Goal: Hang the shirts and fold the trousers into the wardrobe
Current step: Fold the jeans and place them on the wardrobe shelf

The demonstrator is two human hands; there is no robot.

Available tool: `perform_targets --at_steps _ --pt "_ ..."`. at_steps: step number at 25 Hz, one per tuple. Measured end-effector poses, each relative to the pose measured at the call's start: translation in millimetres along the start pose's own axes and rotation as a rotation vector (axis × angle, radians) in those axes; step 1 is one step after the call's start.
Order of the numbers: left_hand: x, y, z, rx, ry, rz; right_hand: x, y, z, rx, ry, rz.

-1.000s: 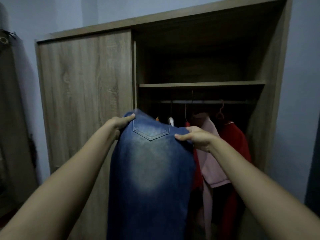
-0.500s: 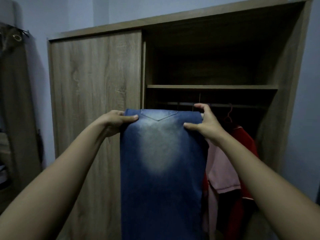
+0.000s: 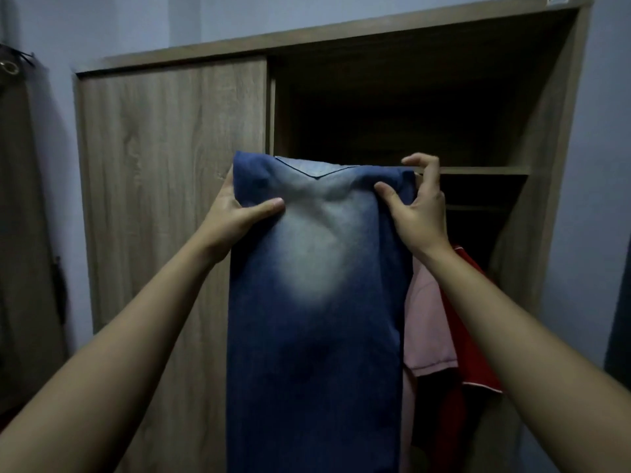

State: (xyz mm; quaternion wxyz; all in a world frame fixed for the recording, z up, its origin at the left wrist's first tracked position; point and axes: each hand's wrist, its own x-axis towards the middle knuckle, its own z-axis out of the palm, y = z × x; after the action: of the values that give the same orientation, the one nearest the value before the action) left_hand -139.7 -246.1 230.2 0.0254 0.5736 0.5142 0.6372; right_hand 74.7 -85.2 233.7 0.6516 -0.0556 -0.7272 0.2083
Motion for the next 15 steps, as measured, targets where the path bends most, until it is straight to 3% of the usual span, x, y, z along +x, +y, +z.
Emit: perform_targets --at_steps 5,7,12,15 --pt "5 8 3 -0.191 0.195 0.062 9 -5 -24 0.146 -0.204 -0.024" --pt "9 15 -1 -0.234 0.229 0.06 -10 9 -24 0.242 -0.235 0.076" --pt "13 16 -19 -0.18 0.134 0.015 -61 30 5 0.246 -0.199 0.486" --pt "13 19 -32 -0.145 0.144 0.008 -45 30 -1 0.247 -0.175 0.442"
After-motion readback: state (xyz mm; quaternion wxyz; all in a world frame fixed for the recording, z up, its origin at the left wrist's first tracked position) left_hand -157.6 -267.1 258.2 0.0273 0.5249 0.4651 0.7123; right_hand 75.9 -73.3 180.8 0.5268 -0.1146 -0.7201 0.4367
